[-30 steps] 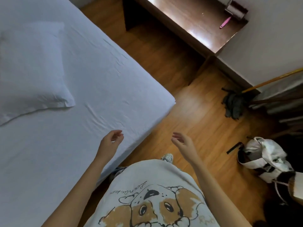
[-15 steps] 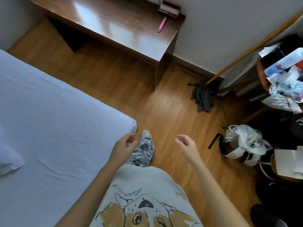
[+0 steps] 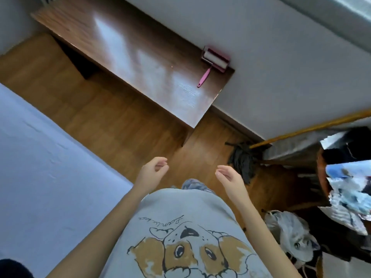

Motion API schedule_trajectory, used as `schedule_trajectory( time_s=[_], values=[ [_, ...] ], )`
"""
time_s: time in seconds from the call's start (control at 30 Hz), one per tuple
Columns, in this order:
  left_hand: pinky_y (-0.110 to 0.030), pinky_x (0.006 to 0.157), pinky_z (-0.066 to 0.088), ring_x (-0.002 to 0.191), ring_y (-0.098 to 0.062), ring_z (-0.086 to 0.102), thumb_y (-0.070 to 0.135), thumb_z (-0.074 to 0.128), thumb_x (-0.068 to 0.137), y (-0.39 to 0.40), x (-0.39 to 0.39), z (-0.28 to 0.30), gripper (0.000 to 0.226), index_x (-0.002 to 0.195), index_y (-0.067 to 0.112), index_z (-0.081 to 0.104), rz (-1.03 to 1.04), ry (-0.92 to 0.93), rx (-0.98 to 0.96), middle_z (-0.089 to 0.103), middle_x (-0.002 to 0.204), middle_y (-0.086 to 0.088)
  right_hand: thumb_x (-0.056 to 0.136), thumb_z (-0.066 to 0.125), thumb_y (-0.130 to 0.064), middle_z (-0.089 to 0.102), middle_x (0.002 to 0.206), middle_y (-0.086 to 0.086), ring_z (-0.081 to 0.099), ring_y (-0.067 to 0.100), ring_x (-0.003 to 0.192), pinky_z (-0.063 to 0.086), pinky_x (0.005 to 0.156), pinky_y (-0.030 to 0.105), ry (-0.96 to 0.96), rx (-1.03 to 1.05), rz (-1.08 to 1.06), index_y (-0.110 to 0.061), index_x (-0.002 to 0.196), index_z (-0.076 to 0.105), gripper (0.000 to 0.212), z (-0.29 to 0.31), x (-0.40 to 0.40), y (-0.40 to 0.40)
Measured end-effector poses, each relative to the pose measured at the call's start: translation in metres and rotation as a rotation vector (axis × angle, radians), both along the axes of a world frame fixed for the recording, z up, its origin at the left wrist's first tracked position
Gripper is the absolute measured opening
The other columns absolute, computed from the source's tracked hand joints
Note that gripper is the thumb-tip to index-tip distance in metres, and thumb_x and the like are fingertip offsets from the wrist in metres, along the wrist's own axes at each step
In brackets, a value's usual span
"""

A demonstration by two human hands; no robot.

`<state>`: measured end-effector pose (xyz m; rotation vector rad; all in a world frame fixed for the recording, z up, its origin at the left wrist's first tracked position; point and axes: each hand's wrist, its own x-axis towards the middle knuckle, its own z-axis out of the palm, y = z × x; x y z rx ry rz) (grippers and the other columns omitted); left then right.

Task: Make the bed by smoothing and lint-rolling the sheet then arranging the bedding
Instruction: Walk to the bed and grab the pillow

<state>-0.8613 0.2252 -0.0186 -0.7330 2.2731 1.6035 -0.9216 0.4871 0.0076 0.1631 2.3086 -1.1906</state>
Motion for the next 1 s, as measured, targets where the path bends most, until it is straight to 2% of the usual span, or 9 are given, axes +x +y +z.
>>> schedule_trajectory(
  time_s=[0.07,0.23,0.37,0.47,0.57,0.67,0.77,0.93,1.0],
  values=[
    [-0.021,0.086,0.047,0.099,-0.006,0.060,0.024,0.057,0.095,-0.014,-0.024,0.004,0.021,0.116,0.021,0.062,0.048,-0.007,-0.016,0.065,0.105,0.008,0.095,0.057,-0.030,0.056,0.101,-0.025,0.056,-0.006,0.094,0.043,0.080,0.008,0.020,0.009,0.065,-0.029,0.114,0.056,0.019,0.004,-0.043,-0.024],
    [-0.024,0.089,0.048,0.098,-0.007,0.061,0.023,0.057,0.094,-0.054,-0.067,0.005,0.021,0.115,0.022,0.061,0.256,-0.061,-0.029,0.065,0.104,0.009,0.096,0.057,-0.027,0.059,0.107,-0.011,0.057,0.001,0.097,0.041,0.077,0.006,-0.003,-0.040,0.265,-0.021,0.119,0.057,0.024,-0.004,-0.139,-0.094],
    [-0.019,0.088,0.045,0.099,-0.008,0.060,0.023,0.057,0.095,-0.091,-0.088,0.006,0.022,0.117,0.021,0.061,0.508,-0.127,-0.042,0.063,0.105,0.009,0.096,0.057,-0.028,0.063,0.113,-0.005,0.059,0.007,0.104,0.046,0.080,0.013,-0.057,-0.087,0.482,-0.019,0.121,0.059,0.027,-0.023,-0.218,-0.157],
    [-0.022,0.091,0.046,0.100,-0.004,0.059,0.024,0.057,0.094,-0.118,-0.100,0.012,0.022,0.115,0.023,0.061,0.733,-0.158,-0.042,0.063,0.105,0.011,0.095,0.059,-0.029,0.063,0.112,-0.009,0.059,0.008,0.106,0.051,0.086,0.024,-0.108,-0.093,0.667,-0.027,0.117,0.058,0.022,-0.026,-0.271,-0.214],
    [-0.022,0.088,0.047,0.101,-0.003,0.058,0.023,0.057,0.094,-0.143,-0.109,0.020,0.022,0.116,0.024,0.062,0.905,-0.168,-0.053,0.064,0.107,0.011,0.095,0.058,-0.030,0.062,0.114,-0.009,0.057,0.006,0.108,0.044,0.087,0.020,-0.145,-0.113,0.835,-0.023,0.120,0.058,0.026,-0.021,-0.308,-0.278],
    [-0.019,0.088,0.044,0.097,0.000,0.058,0.021,0.058,0.094,-0.170,-0.112,0.024,0.021,0.114,0.024,0.062,1.034,-0.175,-0.102,0.063,0.105,0.013,0.095,0.059,-0.029,0.064,0.117,-0.007,0.058,0.007,0.112,0.043,0.092,0.021,-0.140,-0.145,0.969,-0.018,0.123,0.060,0.030,-0.014,-0.330,-0.350],
    [-0.022,0.088,0.044,0.096,-0.005,0.059,0.018,0.059,0.093,-0.206,-0.104,0.026,0.018,0.108,0.027,0.060,1.176,-0.170,-0.128,0.062,0.100,0.015,0.095,0.059,-0.030,0.063,0.117,-0.009,0.058,0.005,0.111,0.044,0.093,0.022,-0.129,-0.156,1.085,-0.019,0.122,0.060,0.028,-0.013,-0.331,-0.425],
    [-0.015,0.078,0.042,0.097,-0.013,0.060,0.014,0.061,0.093,-0.276,-0.071,0.010,0.018,0.108,0.024,0.060,1.393,-0.145,-0.142,0.065,0.102,0.006,0.095,0.059,-0.032,0.061,0.111,-0.014,0.058,-0.003,0.101,0.043,0.082,0.010,-0.099,-0.167,1.274,-0.025,0.116,0.058,0.023,-0.018,-0.296,-0.546],
    [-0.014,0.078,0.041,0.098,-0.015,0.060,0.014,0.060,0.094,-0.308,-0.055,-0.003,0.019,0.112,0.020,0.061,1.454,-0.143,-0.127,0.065,0.106,0.002,0.095,0.059,-0.031,0.061,0.109,-0.015,0.058,-0.002,0.100,0.044,0.081,0.010,-0.090,-0.173,1.334,-0.024,0.116,0.059,0.022,-0.020,-0.280,-0.594]
  ],
)
